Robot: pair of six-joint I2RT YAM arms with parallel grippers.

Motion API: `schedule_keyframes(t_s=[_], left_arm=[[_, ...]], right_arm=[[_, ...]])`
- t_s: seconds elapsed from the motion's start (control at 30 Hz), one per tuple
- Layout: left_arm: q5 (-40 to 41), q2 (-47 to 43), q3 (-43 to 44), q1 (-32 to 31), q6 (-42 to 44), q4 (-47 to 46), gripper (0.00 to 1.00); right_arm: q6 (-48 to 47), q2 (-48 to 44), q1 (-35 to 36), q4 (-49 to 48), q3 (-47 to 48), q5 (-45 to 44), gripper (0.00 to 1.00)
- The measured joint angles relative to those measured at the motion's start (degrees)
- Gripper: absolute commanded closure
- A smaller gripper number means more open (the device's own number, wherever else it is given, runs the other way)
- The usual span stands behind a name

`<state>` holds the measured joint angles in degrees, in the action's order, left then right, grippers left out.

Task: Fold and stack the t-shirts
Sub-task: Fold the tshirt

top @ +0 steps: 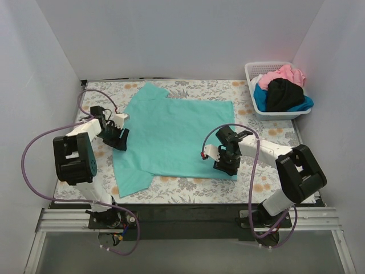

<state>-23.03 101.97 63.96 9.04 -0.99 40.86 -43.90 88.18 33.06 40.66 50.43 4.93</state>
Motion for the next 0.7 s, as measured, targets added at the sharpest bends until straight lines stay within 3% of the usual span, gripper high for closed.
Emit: schedule_keyframes(t_s=[0.17,0.4,0.53,0.7], left_arm=[[6.1,-7.7,-9.4,-0.3,-0.3,-5.2,0.46],[11.0,-17.4,-18.2,-0.1,0.3,-0.2,0.40],[9.7,-14.8,-12.6,0.0,-1.0,4.8,0.34],[2.6,-7.0,5.8,0.1,-4.7,9.2,0.26]], right_arm=[[-0.5,0.3,0.1,-1.1,-1.3,-2.8,0.48],[-2.7,-3.1,2.8,0.0,-3.7,-2.1,0.48],[-2.7,-5.6,5.2,5.3,-2.9,2.7,0.43],[-3.4,-4.9,1.6,9.9,6.4,5.2,0.33]])
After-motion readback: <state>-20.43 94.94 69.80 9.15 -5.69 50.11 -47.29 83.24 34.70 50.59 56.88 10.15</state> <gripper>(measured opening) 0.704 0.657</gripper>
